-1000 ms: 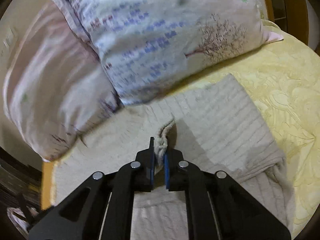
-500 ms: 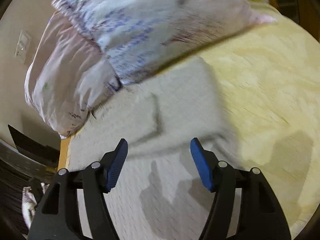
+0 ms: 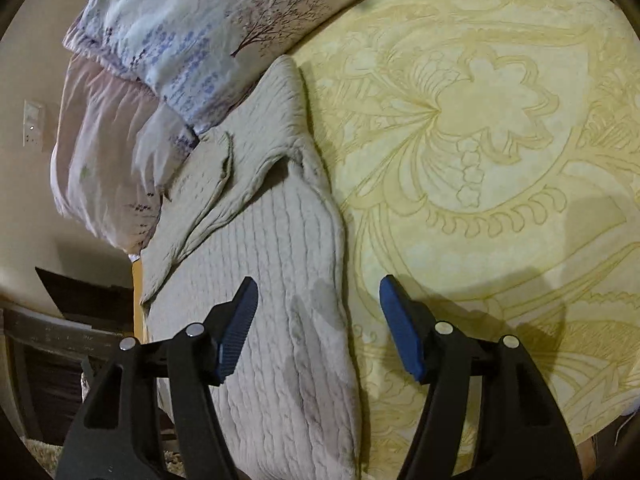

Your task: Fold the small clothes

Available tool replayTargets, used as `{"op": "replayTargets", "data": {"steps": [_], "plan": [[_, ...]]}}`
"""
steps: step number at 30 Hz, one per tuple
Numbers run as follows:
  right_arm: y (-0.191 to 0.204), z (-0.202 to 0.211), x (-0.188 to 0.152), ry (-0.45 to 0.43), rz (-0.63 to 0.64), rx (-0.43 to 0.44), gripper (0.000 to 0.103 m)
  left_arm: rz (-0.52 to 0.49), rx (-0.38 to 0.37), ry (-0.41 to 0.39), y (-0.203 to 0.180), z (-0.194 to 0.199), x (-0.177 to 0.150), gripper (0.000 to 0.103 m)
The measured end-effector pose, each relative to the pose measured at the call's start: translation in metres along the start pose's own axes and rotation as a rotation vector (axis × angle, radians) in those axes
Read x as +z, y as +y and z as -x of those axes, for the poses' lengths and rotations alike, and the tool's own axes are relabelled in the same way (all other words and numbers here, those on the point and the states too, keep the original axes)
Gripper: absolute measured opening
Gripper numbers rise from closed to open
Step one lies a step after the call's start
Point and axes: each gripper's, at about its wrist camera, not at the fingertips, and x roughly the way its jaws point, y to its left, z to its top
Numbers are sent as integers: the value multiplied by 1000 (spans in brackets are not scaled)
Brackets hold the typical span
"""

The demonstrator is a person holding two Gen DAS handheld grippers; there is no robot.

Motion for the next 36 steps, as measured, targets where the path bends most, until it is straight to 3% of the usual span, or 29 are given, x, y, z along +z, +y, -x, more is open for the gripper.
{"op": "replayTargets", "data": {"steps": [6,12,15,17,20,23,27,30,32,35,36], "plan": [[3,-8,-8,97,29,85,64,2,-10,66,-9,-2,-9,74],[4,-19,-28,227,37,210,65,47,-94,125,-13,-3,-31,74],[3,-25,-41,295,47,263,64,34,-79,150,-20,-2,-44,74],[3,-28,-50,341,55,283,60,17,-58,172,-25,0,-50,74],[1,-32,-60,398,55,302,49,28,-100,219,-27,-2,-61,74],[1,-34,-71,444,58,319,45,33,-118,233,-32,-4,-67,74],[10,-39,-84,515,78,327,43,72,-169,291,-33,-8,-76,58],[15,-43,-93,559,93,328,42,70,-152,314,-34,-11,-79,47],[19,-43,-96,571,129,313,27,94,-140,320,-32,-12,-78,36],[30,-38,-92,541,180,319,13,104,-137,323,-29,-11,-75,9],[34,-35,-89,521,197,325,11,98,-133,318,-29,-9,-73,8]]}}
